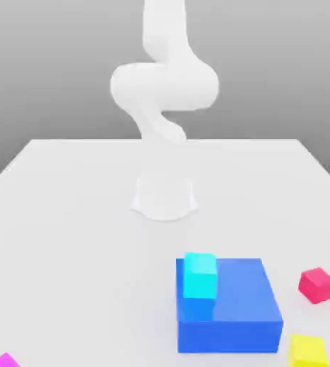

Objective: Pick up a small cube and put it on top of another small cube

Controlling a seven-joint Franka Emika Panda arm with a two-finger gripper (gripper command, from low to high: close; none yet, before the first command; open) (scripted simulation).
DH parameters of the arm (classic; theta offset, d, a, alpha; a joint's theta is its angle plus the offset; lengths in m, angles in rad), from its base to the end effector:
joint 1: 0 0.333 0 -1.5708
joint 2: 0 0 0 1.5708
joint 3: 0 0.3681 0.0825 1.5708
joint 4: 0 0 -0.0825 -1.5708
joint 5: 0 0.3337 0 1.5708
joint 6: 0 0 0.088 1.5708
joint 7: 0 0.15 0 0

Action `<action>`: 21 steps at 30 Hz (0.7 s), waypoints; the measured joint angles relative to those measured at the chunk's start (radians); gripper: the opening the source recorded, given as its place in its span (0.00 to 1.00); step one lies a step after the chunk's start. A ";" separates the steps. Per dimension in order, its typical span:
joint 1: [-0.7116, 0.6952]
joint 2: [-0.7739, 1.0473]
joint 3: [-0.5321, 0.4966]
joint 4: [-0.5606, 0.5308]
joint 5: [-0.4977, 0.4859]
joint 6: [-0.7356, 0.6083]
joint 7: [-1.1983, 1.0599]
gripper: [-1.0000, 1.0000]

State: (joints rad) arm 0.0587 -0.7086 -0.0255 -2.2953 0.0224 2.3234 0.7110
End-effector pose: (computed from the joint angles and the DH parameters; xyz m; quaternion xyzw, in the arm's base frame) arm 0.3240 0.0079 0.6913 -0.8783 0.3142 -0.3283 0.1488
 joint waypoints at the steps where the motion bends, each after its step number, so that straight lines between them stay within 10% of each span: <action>1: 0.025 0.039 -0.010 0.002 0.010 0.010 -0.039 0.50; 21: 0.331 0.765 -0.034 0.039 0.155 0.199 -0.724 0.50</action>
State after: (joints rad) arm 0.3897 0.0568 -0.0600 -2.2560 0.1773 2.5222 -0.0134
